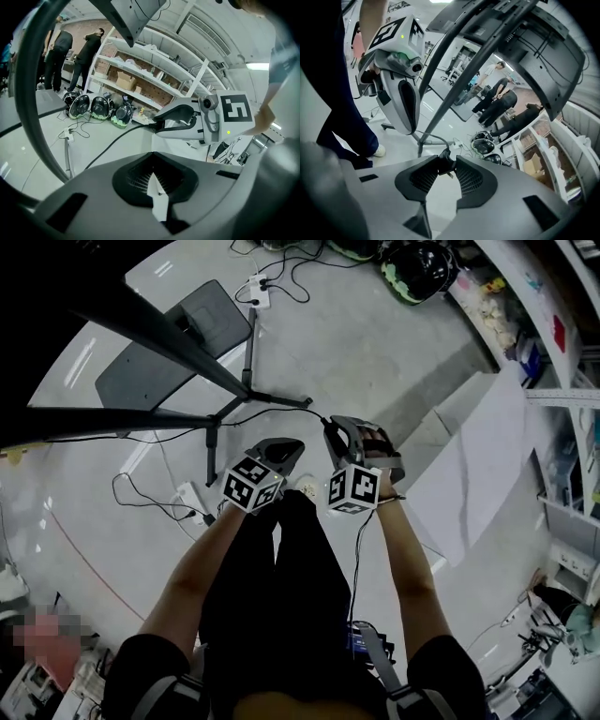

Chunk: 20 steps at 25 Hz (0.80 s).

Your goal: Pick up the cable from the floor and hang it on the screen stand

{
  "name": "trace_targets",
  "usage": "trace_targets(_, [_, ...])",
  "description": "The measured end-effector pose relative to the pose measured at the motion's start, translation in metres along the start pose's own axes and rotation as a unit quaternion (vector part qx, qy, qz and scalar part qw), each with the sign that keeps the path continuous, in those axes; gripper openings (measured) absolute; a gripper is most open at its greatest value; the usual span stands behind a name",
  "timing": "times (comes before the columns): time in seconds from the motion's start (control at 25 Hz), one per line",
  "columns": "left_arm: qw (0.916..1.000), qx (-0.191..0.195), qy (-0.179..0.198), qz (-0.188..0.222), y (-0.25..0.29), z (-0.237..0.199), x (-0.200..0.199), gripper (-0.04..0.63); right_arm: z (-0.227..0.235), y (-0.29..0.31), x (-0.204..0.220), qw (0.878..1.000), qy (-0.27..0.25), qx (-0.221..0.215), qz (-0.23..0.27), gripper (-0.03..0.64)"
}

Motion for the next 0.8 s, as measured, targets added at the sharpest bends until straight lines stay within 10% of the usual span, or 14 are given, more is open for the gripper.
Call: trace_targets(0.8, [0.9928, 0.011, 0.048, 0.11, -0.061, 0.048, -0.155, 0.006, 0.118, -0.092, -0.166, 0.98, -0.107, 0.142, 0.093, 0.137])
Point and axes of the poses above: the fingertips, and each gripper's own axes: y forward along the fingers, z to its right, x out of its underside, the point moved 5 cm from there along -y, backward along the fingers, and after that the axes turned 15 degrees about z, right-handed, at the moved point
